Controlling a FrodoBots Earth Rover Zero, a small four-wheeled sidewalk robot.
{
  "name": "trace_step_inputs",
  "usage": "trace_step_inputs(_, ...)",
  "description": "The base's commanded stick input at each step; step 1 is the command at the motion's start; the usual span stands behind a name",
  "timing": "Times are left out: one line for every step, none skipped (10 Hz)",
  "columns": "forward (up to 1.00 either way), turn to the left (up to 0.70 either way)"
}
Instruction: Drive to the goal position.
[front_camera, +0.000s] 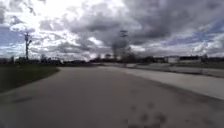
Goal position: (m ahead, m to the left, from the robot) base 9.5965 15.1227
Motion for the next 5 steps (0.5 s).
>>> trace_step_inputs(1.00, 0.10)
trace_step_inputs(1.00, 0.10)
trace_step_inputs(1.00, 0.10)
trace_step_inputs(1.00, 0.10)
trace_step_inputs(1.00, 0.10)
